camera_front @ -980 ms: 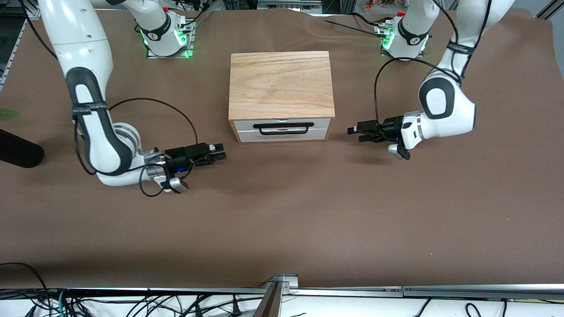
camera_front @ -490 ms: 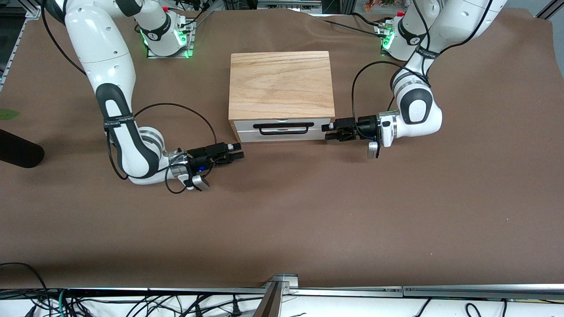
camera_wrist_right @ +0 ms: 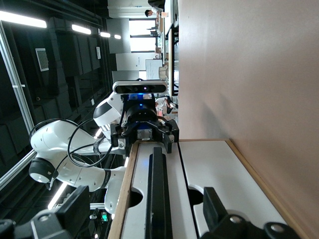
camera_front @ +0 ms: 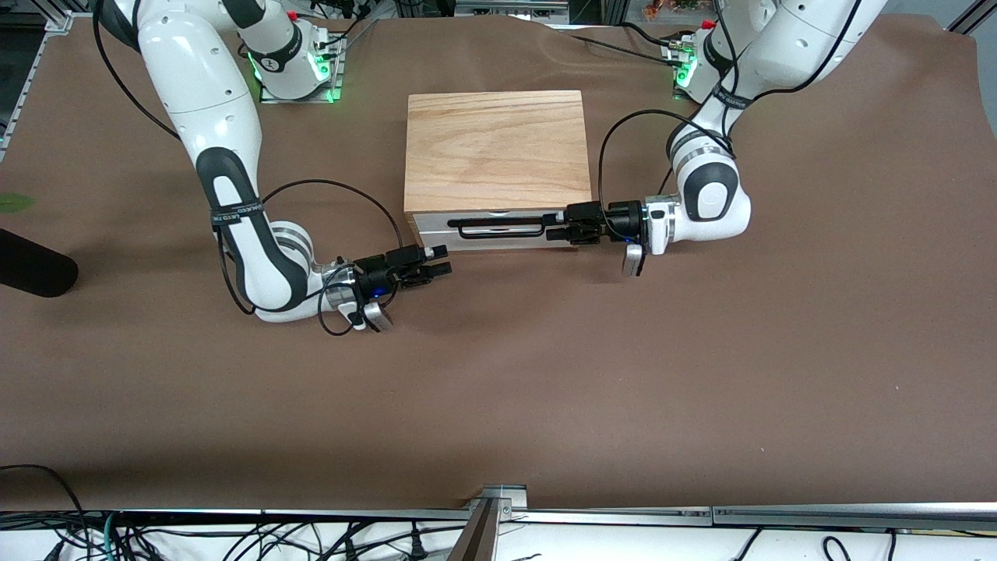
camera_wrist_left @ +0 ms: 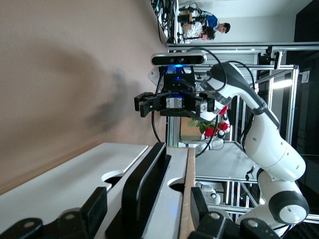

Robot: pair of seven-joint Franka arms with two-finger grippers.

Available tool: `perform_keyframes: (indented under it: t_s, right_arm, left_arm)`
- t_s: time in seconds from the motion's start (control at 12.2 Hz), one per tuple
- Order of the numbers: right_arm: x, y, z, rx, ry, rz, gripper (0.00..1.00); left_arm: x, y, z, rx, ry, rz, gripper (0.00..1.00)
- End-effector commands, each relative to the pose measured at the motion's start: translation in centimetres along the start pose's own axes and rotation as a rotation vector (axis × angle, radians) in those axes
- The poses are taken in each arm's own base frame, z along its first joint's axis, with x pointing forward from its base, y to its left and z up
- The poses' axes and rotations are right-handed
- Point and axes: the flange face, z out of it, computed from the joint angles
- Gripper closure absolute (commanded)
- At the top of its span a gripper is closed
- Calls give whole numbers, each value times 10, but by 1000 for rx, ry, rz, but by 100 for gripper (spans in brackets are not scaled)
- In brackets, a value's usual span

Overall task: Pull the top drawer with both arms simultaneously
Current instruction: 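Close the right gripper and the left gripper on the black handle ends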

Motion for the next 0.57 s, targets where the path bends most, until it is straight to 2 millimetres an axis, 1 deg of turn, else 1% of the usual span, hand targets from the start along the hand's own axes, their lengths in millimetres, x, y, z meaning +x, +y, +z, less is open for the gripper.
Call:
perform_keyframes:
  t_s: [0.0, 0.08, 0.16, 0.33, 0.41, 0.49]
  right_arm:
    - [-5, 13, 19, 28, 20, -23, 0]
    - [-7, 18, 23, 29, 19, -21, 0]
    - [-7, 19, 26, 26, 14, -23, 0]
    - [-13, 24, 27, 24, 14, -15, 0]
    - [-17, 28, 28, 28, 9, -12, 0]
    - [-21, 29, 28, 32, 5, -5, 0]
  left_arm:
    - [-3, -13, 14, -20, 9, 23, 25]
    - [-5, -18, 15, -19, 8, 27, 33]
    - [-6, -21, 17, -23, 15, 31, 38]
    - [-10, -22, 23, -29, 15, 26, 46]
    - [-10, -22, 23, -32, 14, 28, 55]
    - [-10, -21, 23, -35, 13, 28, 60]
